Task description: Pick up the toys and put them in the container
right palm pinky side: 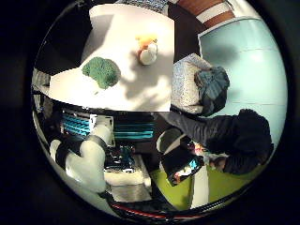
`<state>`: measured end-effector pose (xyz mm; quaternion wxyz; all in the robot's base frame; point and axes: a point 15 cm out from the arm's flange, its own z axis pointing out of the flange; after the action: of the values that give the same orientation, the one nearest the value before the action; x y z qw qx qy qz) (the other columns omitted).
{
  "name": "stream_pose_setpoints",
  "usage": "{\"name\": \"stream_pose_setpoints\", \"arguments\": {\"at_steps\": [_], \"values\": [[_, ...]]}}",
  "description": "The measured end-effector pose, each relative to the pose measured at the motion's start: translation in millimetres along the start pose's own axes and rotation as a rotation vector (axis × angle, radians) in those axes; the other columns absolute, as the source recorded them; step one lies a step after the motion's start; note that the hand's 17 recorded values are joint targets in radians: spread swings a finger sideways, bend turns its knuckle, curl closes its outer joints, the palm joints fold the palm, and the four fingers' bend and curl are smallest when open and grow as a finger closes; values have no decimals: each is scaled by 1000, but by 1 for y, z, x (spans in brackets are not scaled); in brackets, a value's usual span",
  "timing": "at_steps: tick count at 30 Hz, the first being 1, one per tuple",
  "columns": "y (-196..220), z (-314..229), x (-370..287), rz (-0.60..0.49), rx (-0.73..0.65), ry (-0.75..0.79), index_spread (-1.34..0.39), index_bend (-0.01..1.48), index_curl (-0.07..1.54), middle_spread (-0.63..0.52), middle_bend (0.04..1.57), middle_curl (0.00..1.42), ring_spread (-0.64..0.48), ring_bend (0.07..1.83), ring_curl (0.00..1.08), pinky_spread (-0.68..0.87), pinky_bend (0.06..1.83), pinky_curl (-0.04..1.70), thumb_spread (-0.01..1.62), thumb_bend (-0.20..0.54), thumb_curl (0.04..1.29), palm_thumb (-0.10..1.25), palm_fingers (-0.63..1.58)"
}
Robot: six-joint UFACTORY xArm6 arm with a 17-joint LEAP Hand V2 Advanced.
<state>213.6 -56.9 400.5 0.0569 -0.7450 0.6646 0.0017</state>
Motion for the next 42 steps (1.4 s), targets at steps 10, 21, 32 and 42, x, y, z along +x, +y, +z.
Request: {"name": "stream_pose_setpoints", "arguments": {"at_steps": [10, 21, 32, 42], "values": [[-25, 6, 9, 116, 17, -20, -401, 176, 302, -36, 192, 299, 188, 329, 234, 455, 432, 243, 1126, -12, 319, 655, 316], [-102, 5, 36, 321, -18, -106, -206, 137, 274, 157, 168, 291, 224, 326, 232, 464, 514, 272, 1138, -20, 333, 673, 121], [-188, 43, 81, 471, 118, -194, -161, 159, 273, 229, 187, 281, 279, 300, 240, 450, 539, 292, 1138, -22, 342, 634, -12], [-212, 113, 136, 577, 90, -180, -133, 155, 265, 243, 186, 286, 283, 301, 252, 455, 531, 299, 1139, -20, 343, 621, -14]]}}
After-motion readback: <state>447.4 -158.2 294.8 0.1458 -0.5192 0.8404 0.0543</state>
